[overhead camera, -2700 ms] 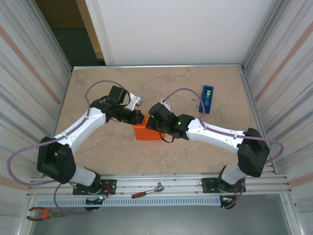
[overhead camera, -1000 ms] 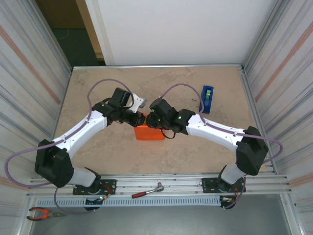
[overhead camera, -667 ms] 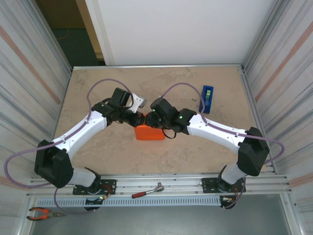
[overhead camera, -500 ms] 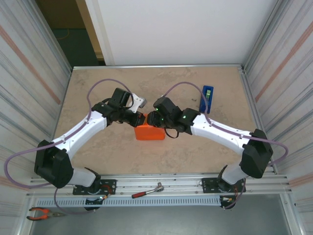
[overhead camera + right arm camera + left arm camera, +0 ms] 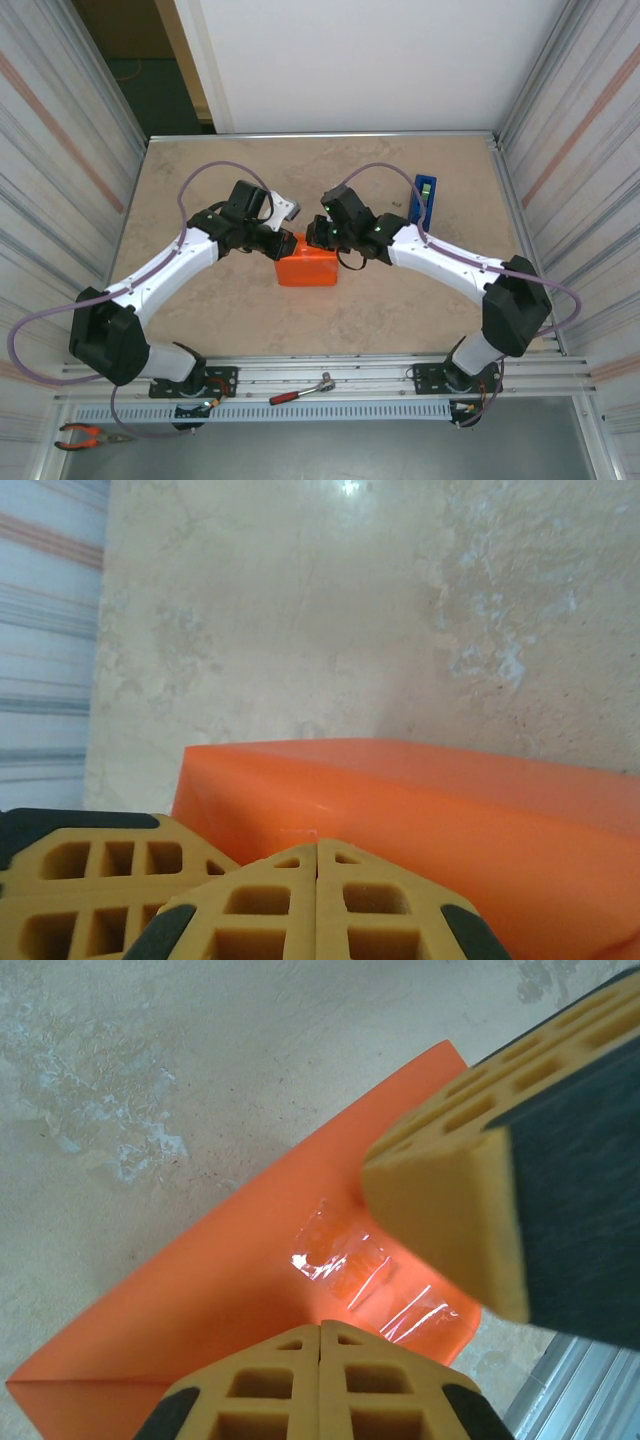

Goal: Wrap the gift box in paper
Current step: Stick the wrapping paper to the gift box.

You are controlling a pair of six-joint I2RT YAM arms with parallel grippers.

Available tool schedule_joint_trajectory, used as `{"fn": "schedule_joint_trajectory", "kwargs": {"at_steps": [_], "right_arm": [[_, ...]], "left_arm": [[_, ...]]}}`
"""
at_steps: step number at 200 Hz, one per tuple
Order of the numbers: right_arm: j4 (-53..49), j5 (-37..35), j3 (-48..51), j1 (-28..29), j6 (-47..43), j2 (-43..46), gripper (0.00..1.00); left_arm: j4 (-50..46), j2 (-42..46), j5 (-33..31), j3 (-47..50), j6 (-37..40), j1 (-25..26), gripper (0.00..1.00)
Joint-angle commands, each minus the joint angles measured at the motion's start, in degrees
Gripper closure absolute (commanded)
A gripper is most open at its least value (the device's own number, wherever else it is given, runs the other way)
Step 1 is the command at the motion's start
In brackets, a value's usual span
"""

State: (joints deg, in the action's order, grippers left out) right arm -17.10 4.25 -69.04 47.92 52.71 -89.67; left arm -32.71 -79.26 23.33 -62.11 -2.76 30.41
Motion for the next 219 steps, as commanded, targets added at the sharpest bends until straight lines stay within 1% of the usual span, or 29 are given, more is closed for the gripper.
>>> {"fn": "schedule_joint_trajectory", "kwargs": {"at_steps": [1, 24, 51, 96, 159, 195, 219], "right_arm": [[2.2, 2.4, 1.6, 0.7, 1.9, -0.5, 1.0], [1.1, 3.6, 2.4, 1.3, 1.4, -0.9, 1.0], [0.1, 3.5, 3.5, 1.4, 0.5, 0.8, 1.0], [-1.2, 2.2, 1.4, 1.3, -1.4, 3.4, 1.0], [1.2, 3.2, 1.0, 2.0, -1.6, 1.9, 1.0], [1.3, 5.5, 1.4, 2.5, -2.0, 0.6, 1.0], [1.0, 7.0, 3.5, 2.5, -1.9, 0.7, 1.0]], "left_arm": [[-5.1, -0.7, -1.0, 2.6, 0.8, 1.0, 1.0], [-5.1, -0.7, -1.0, 2.7, 0.8, 1.0, 1.0], [-5.0, -0.7, -1.0, 2.7, 0.8, 1.0, 1.0], [-5.0, -0.6, -1.0, 2.7, 0.8, 1.0, 1.0], [-4.9, -0.5, -1.0, 2.9, 0.7, 1.1, 1.0], [-4.8, -0.4, -1.1, 2.9, 0.7, 1.1, 1.0], [-4.7, -0.2, -1.1, 2.9, 0.6, 1.1, 1.0]]}}
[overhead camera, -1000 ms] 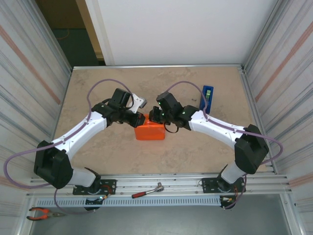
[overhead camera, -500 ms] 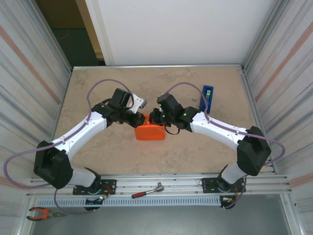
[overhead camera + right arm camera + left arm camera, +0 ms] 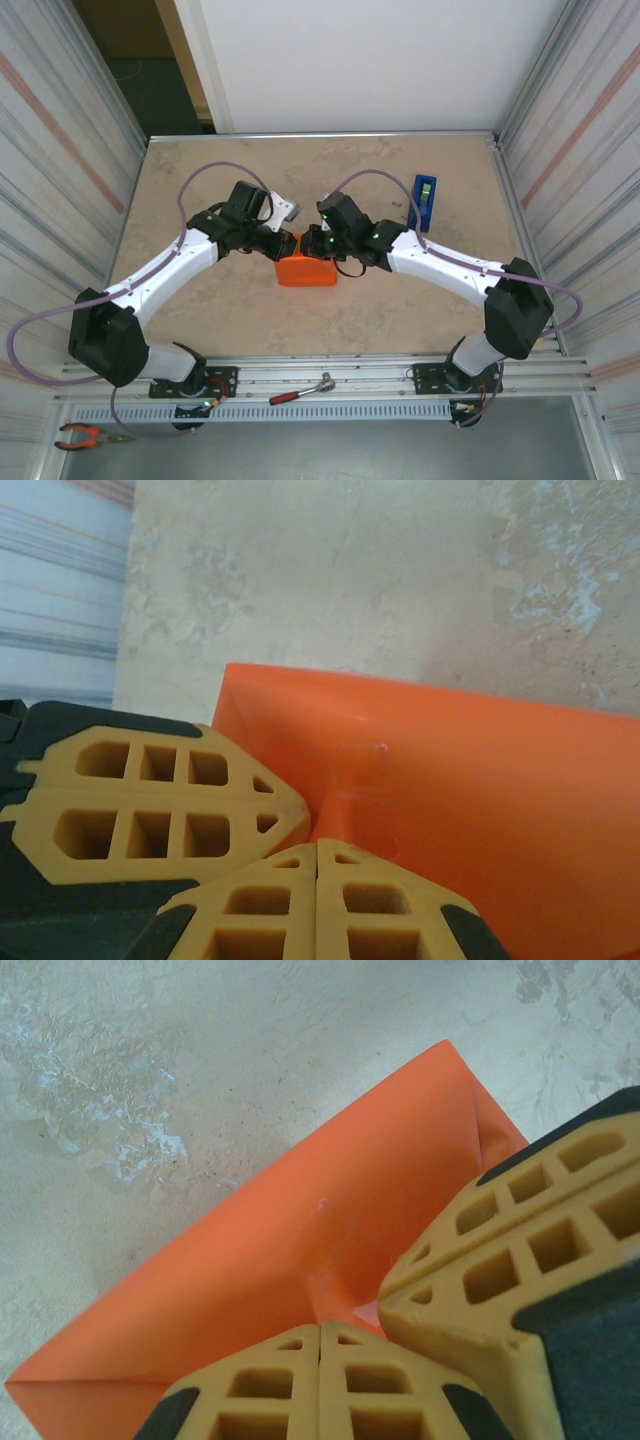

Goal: Wrap the gift box in paper
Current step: Stick the wrapping paper to the gift box.

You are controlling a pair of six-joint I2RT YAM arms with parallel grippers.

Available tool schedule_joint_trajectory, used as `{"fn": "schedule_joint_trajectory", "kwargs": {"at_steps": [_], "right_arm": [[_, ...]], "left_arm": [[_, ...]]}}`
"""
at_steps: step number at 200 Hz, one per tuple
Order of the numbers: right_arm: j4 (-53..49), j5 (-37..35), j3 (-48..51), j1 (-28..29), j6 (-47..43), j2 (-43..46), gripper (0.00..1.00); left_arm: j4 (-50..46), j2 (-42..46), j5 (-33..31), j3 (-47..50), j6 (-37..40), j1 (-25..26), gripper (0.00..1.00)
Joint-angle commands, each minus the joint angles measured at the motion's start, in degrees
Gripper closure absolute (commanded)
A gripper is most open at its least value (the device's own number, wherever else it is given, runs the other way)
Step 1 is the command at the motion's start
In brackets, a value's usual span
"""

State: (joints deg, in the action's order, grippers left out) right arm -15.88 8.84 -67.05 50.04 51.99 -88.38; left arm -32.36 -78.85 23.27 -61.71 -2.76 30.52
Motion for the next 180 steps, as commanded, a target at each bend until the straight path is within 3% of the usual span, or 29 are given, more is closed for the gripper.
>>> {"fn": "schedule_joint_trajectory", "kwargs": {"at_steps": [1, 88, 180], "right_arm": [[-0.2, 2.6, 1.6, 0.4, -1.2, -0.6, 1.0], [2.0, 4.7, 9.8, 1.9, -3.4, 4.7, 1.0], [4.8, 3.7, 11.1, 2.5, -3.6, 4.8, 1.0]], "left_arm": [[-5.1, -0.6, -1.0, 2.5, 0.6, 1.0, 1.0], [-5.0, -0.6, -1.2, 2.6, 0.7, 1.0, 1.0], [-4.9, -0.9, -0.9, 2.6, 0.7, 1.0, 1.0]]}}
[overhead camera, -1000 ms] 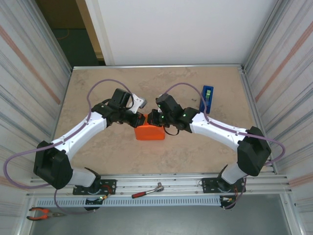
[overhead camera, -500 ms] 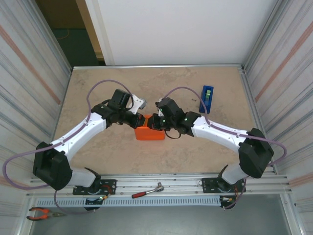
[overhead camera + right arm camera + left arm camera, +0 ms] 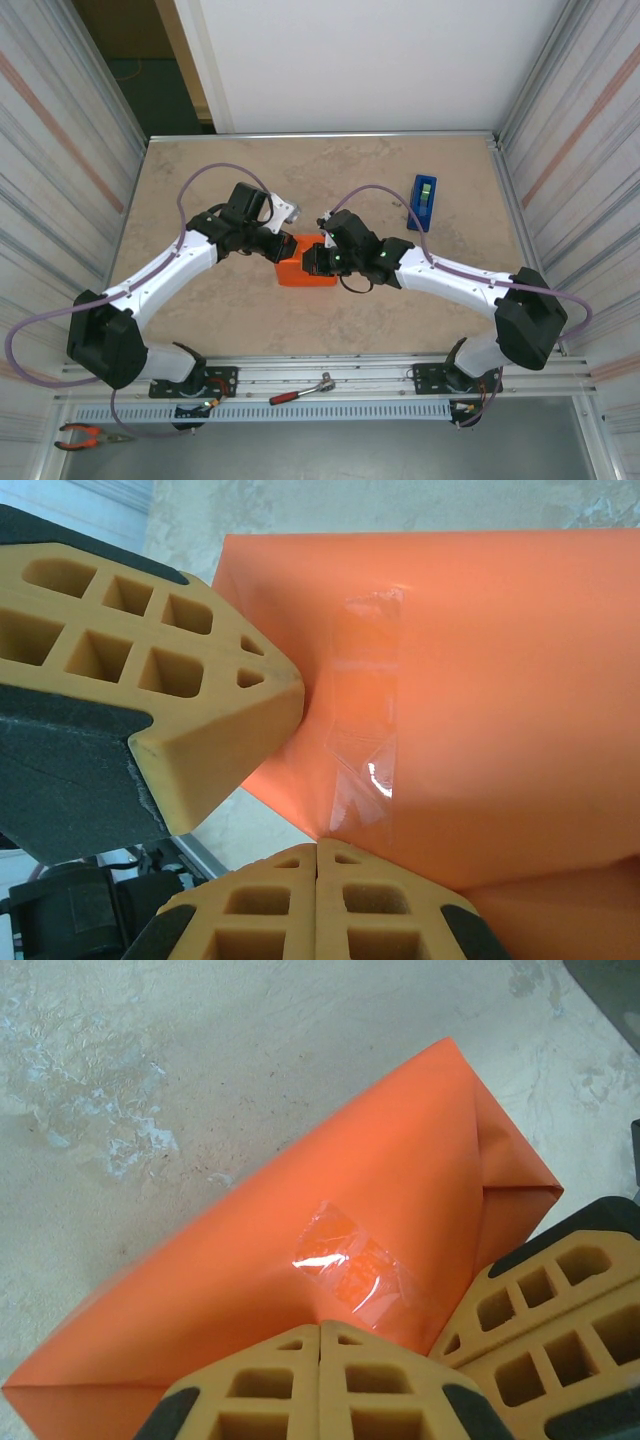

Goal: Wrap the gift box in paper
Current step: Stick the wrapping paper to the gift box.

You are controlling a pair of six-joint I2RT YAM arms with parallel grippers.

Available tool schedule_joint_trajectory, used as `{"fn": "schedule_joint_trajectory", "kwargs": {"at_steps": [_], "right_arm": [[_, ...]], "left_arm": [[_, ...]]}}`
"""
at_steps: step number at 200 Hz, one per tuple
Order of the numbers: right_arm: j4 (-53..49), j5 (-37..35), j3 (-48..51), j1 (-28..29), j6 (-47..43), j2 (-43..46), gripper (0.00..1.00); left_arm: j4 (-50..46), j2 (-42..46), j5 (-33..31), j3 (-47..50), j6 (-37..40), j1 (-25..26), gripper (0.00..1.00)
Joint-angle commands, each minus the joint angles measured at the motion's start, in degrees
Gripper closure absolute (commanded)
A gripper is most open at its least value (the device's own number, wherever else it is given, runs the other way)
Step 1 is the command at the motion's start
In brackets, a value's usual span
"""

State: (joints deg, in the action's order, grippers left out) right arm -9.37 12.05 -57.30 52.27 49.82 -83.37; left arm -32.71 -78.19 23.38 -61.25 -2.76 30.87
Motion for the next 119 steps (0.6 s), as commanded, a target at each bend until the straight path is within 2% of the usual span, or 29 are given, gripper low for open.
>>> {"fn": "schedule_joint_trajectory", "kwargs": {"at_steps": [1, 119], "right_arm": [[-1.7, 0.5, 1.3, 0.3, -1.4, -0.2, 1.0], [-1.1, -1.8, 2.6, 1.4, -1.1, 0.6, 1.0]], "left_arm": [[-4.6, -1.5, -1.1, 2.2, 0.7, 0.6, 1.0], [-4.6, -1.5, -0.9, 2.3, 0.7, 0.6, 1.0]]}}
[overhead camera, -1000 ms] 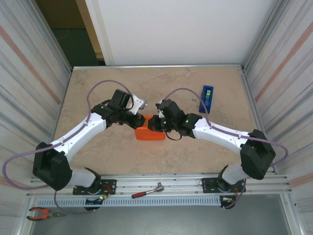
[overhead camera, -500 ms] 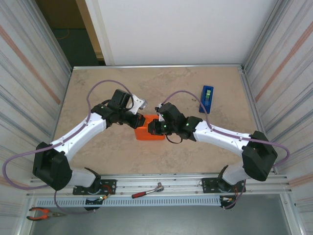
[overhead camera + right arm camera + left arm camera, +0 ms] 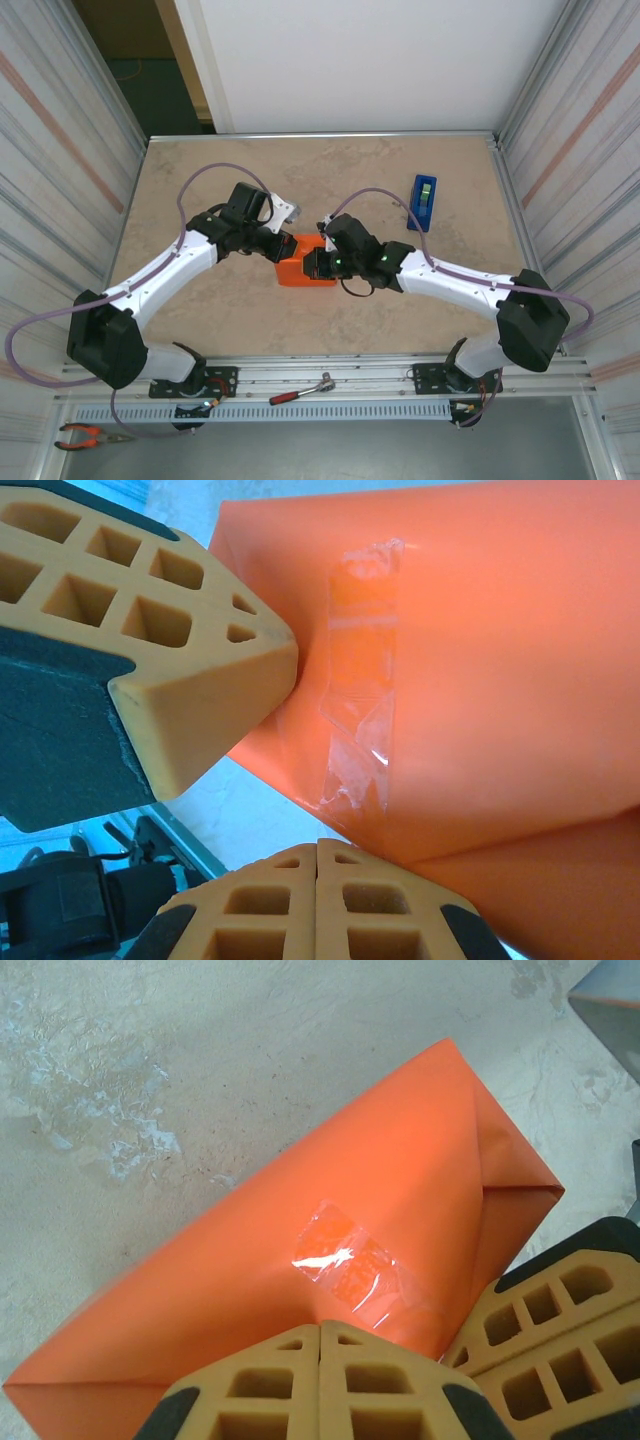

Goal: Wrap the gift box in paper
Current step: Stick the wrapping paper to the gift box.

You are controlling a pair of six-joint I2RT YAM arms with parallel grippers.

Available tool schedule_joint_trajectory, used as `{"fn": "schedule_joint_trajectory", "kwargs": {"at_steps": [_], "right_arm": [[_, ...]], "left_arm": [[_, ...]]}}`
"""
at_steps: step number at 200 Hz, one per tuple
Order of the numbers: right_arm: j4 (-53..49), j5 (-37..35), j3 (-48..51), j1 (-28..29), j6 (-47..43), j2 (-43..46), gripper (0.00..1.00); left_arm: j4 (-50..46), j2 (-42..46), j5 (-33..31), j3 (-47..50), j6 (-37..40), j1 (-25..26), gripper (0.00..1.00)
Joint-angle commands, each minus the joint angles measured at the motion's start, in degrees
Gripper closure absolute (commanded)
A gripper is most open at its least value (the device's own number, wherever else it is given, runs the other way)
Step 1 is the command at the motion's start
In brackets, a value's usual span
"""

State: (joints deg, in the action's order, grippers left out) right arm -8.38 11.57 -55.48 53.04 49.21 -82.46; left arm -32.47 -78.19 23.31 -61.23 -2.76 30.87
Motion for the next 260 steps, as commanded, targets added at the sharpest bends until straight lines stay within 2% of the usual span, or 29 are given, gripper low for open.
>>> {"fn": "schedule_joint_trajectory", "kwargs": {"at_steps": [1, 33, 59, 88, 123, 189, 260], "right_arm": [[-2.0, -1.4, 0.7, 0.7, -0.5, -0.3, 1.0], [-0.7, -3.4, 0.9, 1.8, -0.3, -1.1, 1.0], [0.9, -8.3, 2.3, 3.5, -0.8, -0.4, 1.0], [6.6, -13.6, 5.7, 4.3, -0.2, 0.6, 1.0], [11.4, -16.6, 6.2, 4.6, 0.6, -1.0, 1.0], [13.7, -17.1, 4.9, 4.8, 2.6, -4.7, 1.0], [7.4, -17.4, 12.5, 5.0, 4.8, 5.2, 1.0]], "left_arm": [[-4.8, -1.5, -0.8, 2.3, 0.6, 0.6, 1.0], [-4.7, -1.4, -0.9, 2.4, 0.6, 0.7, 1.0], [-4.7, -1.4, -0.8, 2.3, 0.6, 0.8, 1.0], [-4.6, -1.4, -0.9, 2.4, 0.6, 0.7, 1.0], [-4.5, -1.3, -0.9, 2.4, 0.6, 0.8, 1.0], [-4.5, -1.1, -0.8, 2.5, 0.7, 0.8, 1.0], [-4.4, -0.8, -0.6, 2.4, 0.7, 0.9, 1.0]]}}
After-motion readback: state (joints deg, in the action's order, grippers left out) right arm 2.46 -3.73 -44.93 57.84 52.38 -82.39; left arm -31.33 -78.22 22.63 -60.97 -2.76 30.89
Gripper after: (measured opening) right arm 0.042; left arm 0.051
